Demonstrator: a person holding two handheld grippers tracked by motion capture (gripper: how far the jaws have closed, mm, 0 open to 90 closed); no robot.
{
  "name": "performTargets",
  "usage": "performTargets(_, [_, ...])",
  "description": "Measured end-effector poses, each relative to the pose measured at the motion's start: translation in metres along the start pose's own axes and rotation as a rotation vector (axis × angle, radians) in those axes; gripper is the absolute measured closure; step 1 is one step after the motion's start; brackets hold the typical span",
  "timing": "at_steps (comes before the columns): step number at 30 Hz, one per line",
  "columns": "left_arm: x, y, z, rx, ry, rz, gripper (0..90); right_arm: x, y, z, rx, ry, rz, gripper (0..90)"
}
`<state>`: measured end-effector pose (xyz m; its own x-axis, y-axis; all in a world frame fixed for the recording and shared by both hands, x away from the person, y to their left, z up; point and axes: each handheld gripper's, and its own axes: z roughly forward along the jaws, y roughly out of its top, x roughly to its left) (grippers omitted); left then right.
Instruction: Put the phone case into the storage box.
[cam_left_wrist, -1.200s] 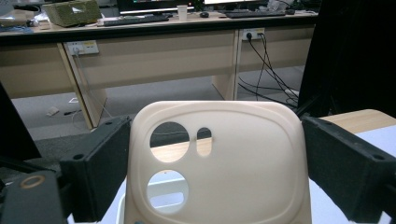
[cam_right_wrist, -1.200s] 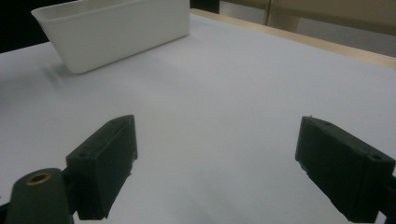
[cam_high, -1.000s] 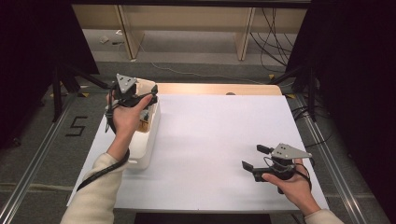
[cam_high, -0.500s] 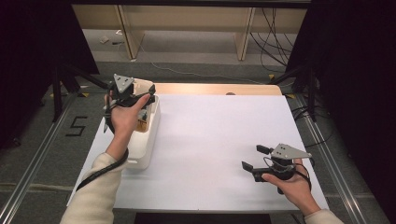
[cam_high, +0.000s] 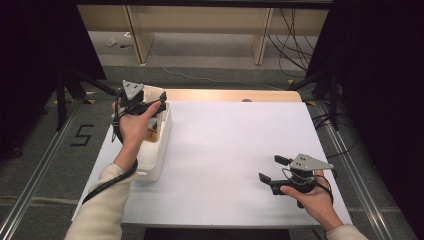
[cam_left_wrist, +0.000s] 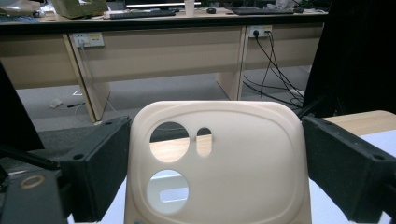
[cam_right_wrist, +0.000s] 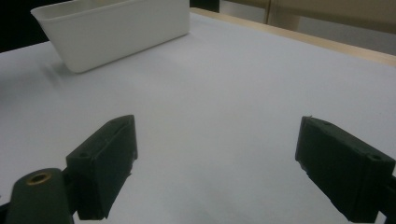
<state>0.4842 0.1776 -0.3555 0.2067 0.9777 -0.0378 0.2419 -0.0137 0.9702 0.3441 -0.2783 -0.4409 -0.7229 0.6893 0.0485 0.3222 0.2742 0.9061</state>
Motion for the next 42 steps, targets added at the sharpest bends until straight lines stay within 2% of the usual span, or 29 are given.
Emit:
performTargets(15, [0.006,-0.005,0.008,0.015,0.005,-0.014,10.9,0.0,0.0,0.0,0.0,-0.003,0.003,13.8])
performTargets(42, [0.012,-0.006,0.023,0.036,0.022,-0.01,10.8,0.001,0.0,0.0,-0.003,0.0,0.005,14.1])
